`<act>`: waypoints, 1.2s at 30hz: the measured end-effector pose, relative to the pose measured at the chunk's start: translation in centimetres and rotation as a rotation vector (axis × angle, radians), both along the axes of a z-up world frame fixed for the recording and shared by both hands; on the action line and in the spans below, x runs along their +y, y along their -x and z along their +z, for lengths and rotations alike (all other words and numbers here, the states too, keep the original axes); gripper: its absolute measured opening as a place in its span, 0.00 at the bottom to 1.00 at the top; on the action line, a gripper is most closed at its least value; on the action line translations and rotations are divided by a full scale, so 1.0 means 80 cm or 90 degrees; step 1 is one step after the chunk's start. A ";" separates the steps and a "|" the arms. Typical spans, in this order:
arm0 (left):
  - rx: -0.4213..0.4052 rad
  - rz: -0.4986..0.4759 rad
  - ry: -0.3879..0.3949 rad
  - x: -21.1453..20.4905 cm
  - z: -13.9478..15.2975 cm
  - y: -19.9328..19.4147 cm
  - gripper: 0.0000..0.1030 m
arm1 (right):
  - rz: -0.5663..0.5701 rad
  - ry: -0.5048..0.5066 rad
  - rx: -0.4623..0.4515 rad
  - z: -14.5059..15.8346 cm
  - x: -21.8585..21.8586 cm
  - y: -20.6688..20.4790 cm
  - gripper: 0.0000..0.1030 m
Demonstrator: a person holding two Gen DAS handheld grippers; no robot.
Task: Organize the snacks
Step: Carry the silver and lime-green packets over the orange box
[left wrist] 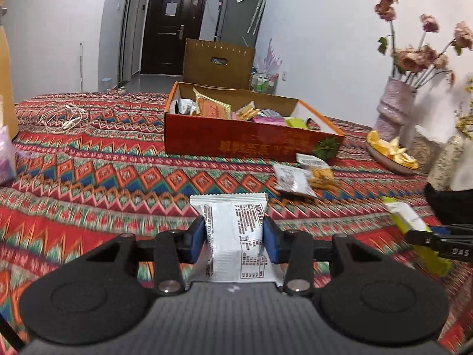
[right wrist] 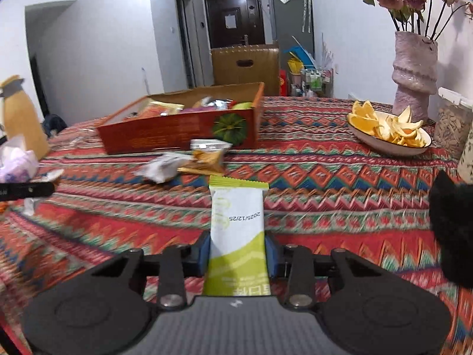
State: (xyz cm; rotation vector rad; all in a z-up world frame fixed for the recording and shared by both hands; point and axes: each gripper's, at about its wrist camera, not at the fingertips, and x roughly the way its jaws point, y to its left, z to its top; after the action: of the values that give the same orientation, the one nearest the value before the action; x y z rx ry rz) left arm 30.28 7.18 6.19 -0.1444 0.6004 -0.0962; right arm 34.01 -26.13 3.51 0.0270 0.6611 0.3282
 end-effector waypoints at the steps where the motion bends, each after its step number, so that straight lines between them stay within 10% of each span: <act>1: -0.002 -0.001 -0.003 -0.001 0.002 0.009 0.40 | 0.008 -0.002 -0.002 0.002 0.005 0.012 0.35; 18: -0.068 0.021 0.005 0.011 0.031 0.114 0.40 | 0.064 -0.005 -0.077 0.048 0.053 0.103 0.35; 36: -0.127 -0.016 -0.028 0.028 0.109 -0.038 0.40 | 0.085 0.032 -0.176 0.131 0.083 -0.005 0.35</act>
State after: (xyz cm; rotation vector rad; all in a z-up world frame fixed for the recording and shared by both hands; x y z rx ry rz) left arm 33.30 9.39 14.91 -0.0837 0.4044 -0.1203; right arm 34.43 -19.51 13.95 -0.1100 0.3969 0.4341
